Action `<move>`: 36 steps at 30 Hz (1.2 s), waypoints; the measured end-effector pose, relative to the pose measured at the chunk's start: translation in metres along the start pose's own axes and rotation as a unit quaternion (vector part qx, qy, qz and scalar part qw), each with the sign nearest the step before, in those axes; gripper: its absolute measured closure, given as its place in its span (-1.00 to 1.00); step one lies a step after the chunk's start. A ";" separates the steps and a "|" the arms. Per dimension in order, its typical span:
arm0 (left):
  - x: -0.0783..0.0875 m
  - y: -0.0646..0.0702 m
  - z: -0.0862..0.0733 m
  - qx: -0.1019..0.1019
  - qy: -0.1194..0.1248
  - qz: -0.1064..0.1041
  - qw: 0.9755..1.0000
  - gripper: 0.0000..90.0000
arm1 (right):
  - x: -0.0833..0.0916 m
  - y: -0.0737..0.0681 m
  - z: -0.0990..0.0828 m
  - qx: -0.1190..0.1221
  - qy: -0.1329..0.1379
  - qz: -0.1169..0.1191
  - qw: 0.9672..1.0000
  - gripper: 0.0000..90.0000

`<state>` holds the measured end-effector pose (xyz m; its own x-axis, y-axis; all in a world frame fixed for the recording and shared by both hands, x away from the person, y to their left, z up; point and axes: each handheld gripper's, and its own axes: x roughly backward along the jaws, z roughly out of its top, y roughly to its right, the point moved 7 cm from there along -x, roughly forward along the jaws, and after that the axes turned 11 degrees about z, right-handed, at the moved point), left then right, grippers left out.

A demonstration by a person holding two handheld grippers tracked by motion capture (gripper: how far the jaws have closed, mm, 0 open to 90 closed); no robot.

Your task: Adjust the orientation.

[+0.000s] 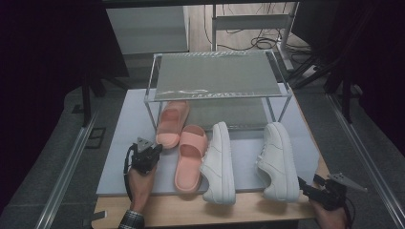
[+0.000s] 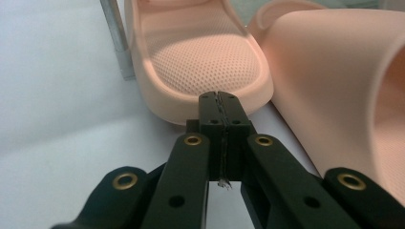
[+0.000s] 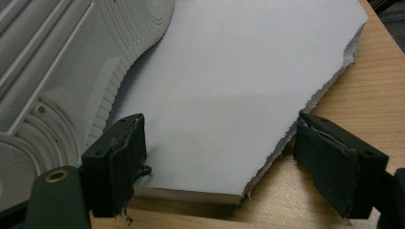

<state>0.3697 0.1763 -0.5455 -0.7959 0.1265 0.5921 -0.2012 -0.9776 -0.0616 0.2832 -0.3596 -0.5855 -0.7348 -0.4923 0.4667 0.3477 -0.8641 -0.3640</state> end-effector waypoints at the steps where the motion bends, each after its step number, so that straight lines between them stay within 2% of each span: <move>1: -0.002 0.000 0.001 -0.001 -0.001 0.002 1.000 0.99 | 0.000 0.000 0.000 0.000 0.000 0.000 1.000 -0.59; 19: -0.033 0.002 0.020 -0.001 -0.007 0.015 1.000 0.99 | 0.000 0.000 0.000 0.001 0.000 0.000 1.000 -0.59; 36: -0.059 0.011 0.038 -0.016 -0.017 0.028 0.999 0.99 | 0.000 0.000 0.000 0.001 -0.001 0.000 1.000 -0.59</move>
<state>0.4360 0.1515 -0.5505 -0.7871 0.0650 0.6134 -0.1752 -0.9770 -0.1213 0.2832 -0.3598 -0.5856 -0.7341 -0.4925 0.4676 0.3490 -0.8642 -0.3624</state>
